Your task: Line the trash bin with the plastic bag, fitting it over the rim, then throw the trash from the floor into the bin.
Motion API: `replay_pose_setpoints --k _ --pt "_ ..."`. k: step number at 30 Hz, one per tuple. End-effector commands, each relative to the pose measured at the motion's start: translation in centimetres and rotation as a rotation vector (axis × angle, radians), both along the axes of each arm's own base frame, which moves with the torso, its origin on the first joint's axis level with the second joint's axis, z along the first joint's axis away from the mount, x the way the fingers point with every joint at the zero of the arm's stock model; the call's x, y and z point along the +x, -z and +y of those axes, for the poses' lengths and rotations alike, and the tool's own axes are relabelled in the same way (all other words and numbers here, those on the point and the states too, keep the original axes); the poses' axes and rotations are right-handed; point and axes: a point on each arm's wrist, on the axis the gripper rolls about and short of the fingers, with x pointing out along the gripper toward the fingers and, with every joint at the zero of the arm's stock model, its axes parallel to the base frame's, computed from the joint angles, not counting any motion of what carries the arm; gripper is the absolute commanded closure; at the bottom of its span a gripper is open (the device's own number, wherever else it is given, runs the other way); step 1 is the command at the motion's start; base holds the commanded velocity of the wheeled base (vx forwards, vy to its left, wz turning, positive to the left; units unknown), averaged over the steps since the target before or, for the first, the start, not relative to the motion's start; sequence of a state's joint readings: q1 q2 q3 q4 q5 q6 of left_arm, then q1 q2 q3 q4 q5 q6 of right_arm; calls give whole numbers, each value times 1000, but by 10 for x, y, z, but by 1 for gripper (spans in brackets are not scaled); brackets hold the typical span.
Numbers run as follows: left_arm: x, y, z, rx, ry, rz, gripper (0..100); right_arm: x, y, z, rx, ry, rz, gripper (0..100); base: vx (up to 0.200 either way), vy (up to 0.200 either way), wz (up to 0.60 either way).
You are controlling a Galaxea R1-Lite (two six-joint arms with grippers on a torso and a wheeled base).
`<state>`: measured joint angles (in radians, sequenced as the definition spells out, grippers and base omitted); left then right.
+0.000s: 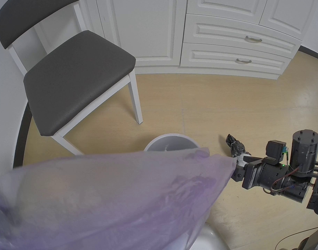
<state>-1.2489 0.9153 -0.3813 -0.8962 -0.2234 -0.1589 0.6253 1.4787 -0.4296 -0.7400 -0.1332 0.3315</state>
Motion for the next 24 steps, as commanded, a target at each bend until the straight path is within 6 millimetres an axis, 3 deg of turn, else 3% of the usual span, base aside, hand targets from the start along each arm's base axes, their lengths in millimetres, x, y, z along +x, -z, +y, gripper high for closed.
replay_pose_setpoints --k 1,12,24 --pt "0 1 1 -3 6 5 100 2 6 2 -13 -6 21 0 0 0 0" --pt "-2 -2 2 -36 31 25 100 -20 -1 5 98 -187 73 0 0 0 0" --pt "-9 -10 9 -188 117 47 100 -37 2 0 128 -346 110 0 0 0 0"
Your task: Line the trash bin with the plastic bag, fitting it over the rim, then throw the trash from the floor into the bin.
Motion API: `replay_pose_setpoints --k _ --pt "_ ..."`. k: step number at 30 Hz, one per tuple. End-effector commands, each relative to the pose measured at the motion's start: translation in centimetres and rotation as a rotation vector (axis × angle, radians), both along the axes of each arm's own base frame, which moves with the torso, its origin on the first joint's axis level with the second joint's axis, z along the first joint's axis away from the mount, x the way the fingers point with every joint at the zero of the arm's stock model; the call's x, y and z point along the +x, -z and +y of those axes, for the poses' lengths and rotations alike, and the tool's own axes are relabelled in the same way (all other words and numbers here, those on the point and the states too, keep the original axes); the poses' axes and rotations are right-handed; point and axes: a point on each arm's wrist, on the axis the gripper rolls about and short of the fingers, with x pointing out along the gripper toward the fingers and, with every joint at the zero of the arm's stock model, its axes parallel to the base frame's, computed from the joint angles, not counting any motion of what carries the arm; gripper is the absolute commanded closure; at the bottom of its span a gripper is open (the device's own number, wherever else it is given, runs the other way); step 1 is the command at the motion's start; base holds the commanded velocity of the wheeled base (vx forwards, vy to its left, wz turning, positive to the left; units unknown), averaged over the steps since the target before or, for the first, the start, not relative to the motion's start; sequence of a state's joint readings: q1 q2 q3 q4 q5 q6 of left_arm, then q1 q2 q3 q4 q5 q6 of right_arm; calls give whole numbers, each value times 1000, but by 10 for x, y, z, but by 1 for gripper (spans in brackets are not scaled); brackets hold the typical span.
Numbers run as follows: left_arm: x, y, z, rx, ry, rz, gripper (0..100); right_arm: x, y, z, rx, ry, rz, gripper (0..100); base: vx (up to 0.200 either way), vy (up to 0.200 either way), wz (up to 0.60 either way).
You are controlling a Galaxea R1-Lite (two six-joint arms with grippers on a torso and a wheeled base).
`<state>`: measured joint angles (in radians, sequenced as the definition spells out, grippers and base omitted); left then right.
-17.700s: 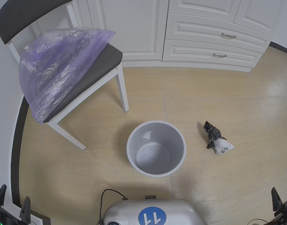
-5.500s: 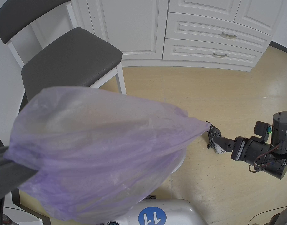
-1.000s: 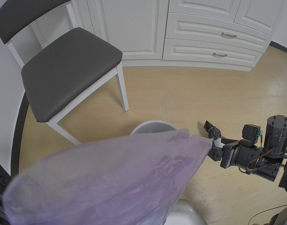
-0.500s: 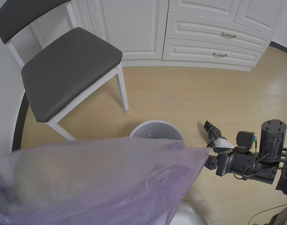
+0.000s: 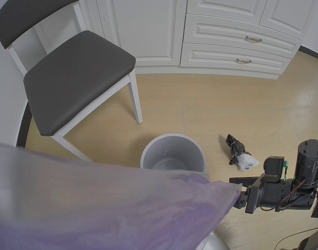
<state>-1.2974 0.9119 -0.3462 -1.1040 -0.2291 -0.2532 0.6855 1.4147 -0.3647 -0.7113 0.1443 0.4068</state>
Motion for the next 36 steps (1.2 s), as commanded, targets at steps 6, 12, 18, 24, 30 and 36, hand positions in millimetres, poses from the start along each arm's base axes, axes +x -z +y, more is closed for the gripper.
replay_pose_setpoints --k 6,12,18,24,30,36 --pt "-2 -1 1 -28 42 30 100 -29 -4 -1 44 -151 -13 0 0 0 0" --pt "-3 -1 2 -33 56 25 100 -23 5 5 12 -149 24 0 0 0 0" --pt "-3 0 2 -36 56 24 100 -24 4 2 8 -139 8 100 0 0 0" --pt "-3 4 -1 -9 57 31 100 -23 1 0 14 -119 -10 100 0 0 0" --pt "5 22 -8 115 18 63 100 -12 7 1 -22 -34 -5 100 0 0 0" --pt "22 26 -17 241 -102 123 100 -7 -5 2 -34 56 -79 100 0 0 0"
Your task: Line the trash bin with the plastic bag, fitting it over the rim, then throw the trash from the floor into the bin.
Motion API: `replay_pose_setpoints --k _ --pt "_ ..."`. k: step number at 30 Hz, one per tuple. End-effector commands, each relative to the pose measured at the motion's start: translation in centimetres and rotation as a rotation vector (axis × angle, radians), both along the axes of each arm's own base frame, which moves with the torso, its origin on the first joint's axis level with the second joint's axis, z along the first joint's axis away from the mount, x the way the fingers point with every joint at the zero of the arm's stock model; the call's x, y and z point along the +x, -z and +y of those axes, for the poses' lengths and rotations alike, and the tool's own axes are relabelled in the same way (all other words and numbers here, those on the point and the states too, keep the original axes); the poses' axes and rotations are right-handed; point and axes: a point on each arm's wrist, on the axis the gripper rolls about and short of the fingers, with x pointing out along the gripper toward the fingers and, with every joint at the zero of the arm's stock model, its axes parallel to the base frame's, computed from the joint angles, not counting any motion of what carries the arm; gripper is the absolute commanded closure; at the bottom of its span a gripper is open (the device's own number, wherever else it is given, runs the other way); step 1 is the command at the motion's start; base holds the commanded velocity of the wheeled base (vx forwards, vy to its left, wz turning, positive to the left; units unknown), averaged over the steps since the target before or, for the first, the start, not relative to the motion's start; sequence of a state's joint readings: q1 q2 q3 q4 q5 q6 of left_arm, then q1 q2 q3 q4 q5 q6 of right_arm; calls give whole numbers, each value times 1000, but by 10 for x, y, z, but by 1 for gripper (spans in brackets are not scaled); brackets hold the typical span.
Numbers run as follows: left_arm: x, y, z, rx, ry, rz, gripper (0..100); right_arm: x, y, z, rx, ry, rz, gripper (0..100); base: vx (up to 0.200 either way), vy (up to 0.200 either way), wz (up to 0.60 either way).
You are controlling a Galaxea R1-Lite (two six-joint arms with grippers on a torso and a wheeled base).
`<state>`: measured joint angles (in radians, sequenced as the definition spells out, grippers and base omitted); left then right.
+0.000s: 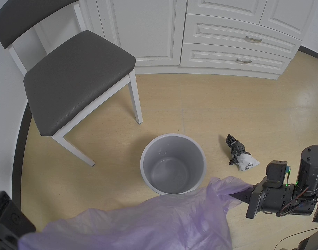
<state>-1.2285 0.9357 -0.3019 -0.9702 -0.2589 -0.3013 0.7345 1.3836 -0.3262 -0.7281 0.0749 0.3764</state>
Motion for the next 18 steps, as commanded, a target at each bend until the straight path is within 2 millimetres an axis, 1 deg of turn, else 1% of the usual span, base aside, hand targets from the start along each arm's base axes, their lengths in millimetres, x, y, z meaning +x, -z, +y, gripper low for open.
replay_pose_setpoints --k 1,5,9,11,12,15,17,18 --pt "16 0 -10 72 -103 33 100 7 -9 2 -6 78 -46 100 0 0 0" --pt "28 3 -17 120 -163 57 100 15 -13 1 -14 161 -65 100 0 0 0" --pt "38 4 -21 138 -214 72 100 14 -18 -1 1 176 -82 100 0 0 0" --pt "47 5 -23 150 -257 80 100 10 -26 -5 21 192 -113 100 0 0 0" --pt "48 4 -23 149 -262 80 100 10 -26 -6 21 195 -115 100 0 0 0" --pt "54 4 -26 157 -285 87 100 5 -39 -12 8 250 -139 100 0 0 0" --pt "54 3 -26 156 -285 86 100 4 -39 -12 7 251 -138 100 0 0 0" --pt "57 2 -30 158 -319 95 100 -3 -52 -19 -13 283 -134 100 0 0 0"
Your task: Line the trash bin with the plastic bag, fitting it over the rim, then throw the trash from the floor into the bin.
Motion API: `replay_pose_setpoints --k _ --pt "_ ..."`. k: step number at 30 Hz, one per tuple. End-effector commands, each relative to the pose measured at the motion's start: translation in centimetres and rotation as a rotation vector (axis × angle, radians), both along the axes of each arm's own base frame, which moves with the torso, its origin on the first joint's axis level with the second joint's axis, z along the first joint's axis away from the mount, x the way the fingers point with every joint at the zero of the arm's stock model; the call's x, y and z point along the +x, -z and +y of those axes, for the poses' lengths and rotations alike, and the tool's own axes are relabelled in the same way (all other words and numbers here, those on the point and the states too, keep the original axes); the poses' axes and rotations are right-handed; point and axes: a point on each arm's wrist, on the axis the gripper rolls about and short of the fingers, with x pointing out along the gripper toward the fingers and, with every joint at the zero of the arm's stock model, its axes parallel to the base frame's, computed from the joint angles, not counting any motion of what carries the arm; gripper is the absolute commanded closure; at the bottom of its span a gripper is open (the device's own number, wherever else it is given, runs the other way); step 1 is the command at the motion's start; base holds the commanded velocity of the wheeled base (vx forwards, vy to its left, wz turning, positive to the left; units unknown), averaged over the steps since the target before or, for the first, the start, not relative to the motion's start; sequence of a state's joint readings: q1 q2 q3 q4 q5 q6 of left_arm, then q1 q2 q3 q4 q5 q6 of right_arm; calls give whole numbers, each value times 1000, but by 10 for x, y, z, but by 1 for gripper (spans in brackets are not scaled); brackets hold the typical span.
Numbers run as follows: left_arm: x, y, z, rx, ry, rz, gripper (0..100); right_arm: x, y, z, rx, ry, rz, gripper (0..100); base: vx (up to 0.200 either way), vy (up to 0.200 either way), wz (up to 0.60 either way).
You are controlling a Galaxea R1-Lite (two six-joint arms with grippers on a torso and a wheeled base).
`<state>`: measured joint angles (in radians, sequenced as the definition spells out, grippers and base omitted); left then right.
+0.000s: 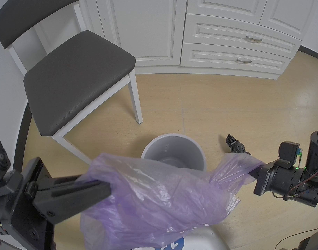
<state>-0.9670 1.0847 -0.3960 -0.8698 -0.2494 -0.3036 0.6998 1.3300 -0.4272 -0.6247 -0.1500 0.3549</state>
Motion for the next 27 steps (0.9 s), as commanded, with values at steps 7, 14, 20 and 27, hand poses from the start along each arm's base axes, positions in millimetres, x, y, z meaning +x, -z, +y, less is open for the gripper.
replay_pose_setpoints --k 7,14,20,27 --pt "22 4 -19 43 -135 50 100 -24 -46 -22 15 48 -41 100 0 0 0" --pt "36 5 -26 59 -193 68 100 -24 -51 -21 6 118 -68 100 0 0 0" --pt "45 8 -35 74 -284 87 100 -25 -54 -20 3 136 -82 100 0 0 0" --pt "50 8 -40 80 -351 87 100 -32 -64 -26 -41 153 -37 100 0 0 0"
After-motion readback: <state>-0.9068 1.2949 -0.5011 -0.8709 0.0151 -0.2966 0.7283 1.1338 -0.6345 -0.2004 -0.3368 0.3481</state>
